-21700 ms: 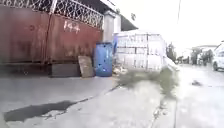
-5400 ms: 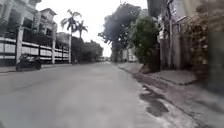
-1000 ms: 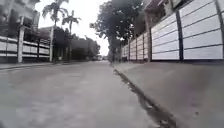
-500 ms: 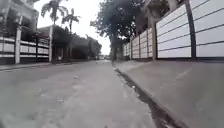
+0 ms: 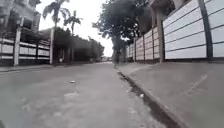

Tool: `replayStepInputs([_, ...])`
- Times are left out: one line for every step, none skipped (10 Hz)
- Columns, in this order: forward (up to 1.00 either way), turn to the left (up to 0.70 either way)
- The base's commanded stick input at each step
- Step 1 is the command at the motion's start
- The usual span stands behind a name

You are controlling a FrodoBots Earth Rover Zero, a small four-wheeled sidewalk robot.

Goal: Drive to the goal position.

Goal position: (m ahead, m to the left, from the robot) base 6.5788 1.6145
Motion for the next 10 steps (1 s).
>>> replayStepInputs([1.0,0.0])
replayStepInputs([1.0,0.0])
replayStepInputs([1.0,0.0])
replayStepInputs([1.0,-0.03])
replayStepInputs([1.0,-0.05])
replayStepInputs([1.0,-0.05])
replayStepInputs([1.0,-0.05])
replayStepInputs([1.0,-0.09])
replayStepInputs([1.0,-0.11])
replayStepInputs([1.0,-0.11])
